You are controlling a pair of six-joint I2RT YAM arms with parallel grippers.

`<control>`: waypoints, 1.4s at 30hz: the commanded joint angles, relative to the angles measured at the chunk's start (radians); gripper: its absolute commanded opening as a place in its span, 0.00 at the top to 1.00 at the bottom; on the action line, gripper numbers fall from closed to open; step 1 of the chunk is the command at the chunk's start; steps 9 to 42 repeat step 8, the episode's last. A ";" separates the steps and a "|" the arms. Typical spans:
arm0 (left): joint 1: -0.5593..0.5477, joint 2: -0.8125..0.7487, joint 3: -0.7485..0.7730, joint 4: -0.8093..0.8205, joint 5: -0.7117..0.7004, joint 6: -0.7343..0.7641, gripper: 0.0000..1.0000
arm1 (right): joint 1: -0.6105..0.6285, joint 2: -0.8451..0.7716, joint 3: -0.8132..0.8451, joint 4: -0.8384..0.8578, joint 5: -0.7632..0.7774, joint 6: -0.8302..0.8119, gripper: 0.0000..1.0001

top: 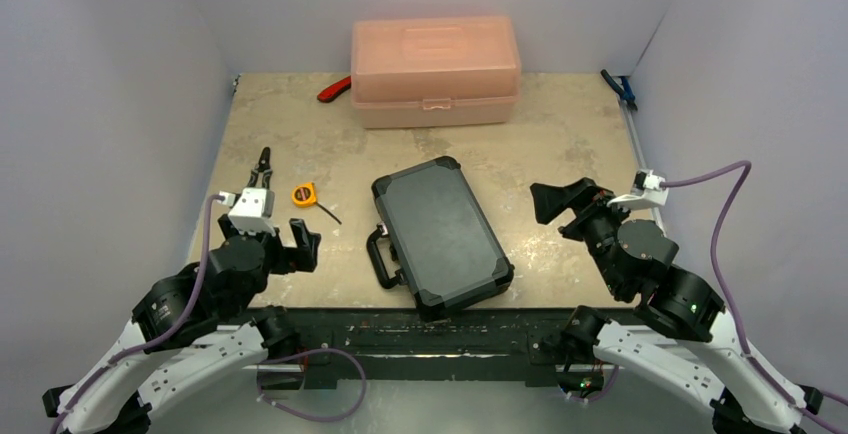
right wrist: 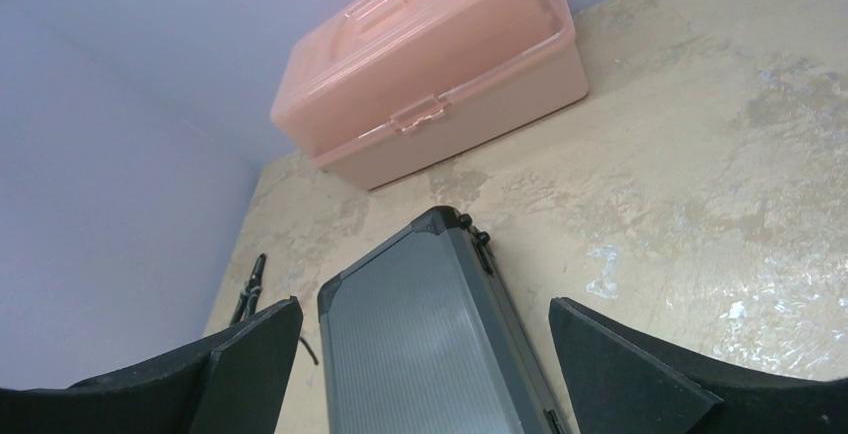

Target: Pack up texas hold em set

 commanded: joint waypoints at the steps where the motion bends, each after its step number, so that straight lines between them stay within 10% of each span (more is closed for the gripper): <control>1: -0.004 -0.006 0.027 0.002 -0.026 -0.007 0.00 | 0.001 0.003 0.012 0.040 0.025 -0.017 0.01; 42: -0.004 -0.025 0.023 0.000 -0.038 -0.007 0.00 | 0.001 0.015 0.032 0.036 0.054 -0.064 0.01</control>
